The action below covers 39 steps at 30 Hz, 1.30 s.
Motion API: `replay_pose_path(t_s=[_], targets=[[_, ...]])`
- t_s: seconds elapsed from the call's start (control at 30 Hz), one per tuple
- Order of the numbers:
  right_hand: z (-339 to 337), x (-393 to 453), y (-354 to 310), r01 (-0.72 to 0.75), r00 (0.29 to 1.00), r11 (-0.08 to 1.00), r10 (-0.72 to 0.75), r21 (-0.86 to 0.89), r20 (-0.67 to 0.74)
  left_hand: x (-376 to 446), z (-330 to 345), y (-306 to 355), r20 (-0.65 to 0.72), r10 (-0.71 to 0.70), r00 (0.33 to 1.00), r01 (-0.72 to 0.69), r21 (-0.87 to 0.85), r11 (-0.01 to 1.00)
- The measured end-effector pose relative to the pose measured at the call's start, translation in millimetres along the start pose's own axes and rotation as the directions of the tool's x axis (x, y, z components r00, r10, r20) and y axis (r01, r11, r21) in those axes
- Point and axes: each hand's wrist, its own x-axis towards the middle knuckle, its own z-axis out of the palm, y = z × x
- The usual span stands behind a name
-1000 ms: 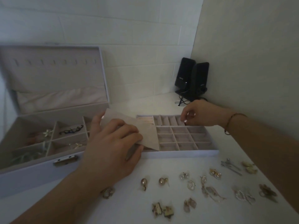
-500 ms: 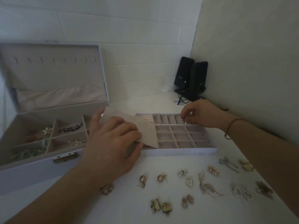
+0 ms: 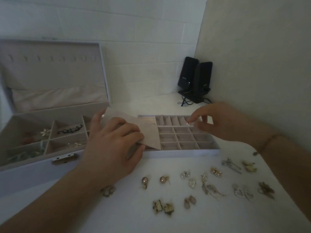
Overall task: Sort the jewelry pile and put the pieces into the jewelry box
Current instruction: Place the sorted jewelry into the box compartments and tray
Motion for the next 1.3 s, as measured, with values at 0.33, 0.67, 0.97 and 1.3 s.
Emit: replay_pose_path(t_s=[0.33, 0.67, 0.97, 1.3], targets=[[18.4, -72.4, -27.3, 0.149, 0.942, 0.989, -0.14, -0.007, 0.304, -0.8, 0.1, 1.9, -0.007, -0.009, 1.0, 0.01, 0.008, 1.0], [20.4, -76.8, -38.5, 0.157, 0.947, 0.988, -0.147, -0.011, 0.287, -0.8, 0.7, 2.4, -0.004, -0.016, 1.0, 0.015, -0.007, 1.0], [24.3, -79.0, -54.1, 0.208, 0.938, 0.975, -0.176, -0.08, 0.298, -1.3, -0.6, 2.4, 0.011, -0.022, 1.0, 0.022, -0.014, 1.0], [10.0, -68.1, -45.0, 0.121, 0.97, 0.993, -0.12, 0.008, 0.213, -1.1, -0.1, 1.8, 0.031, -0.03, 0.999, 0.031, -0.021, 0.999]])
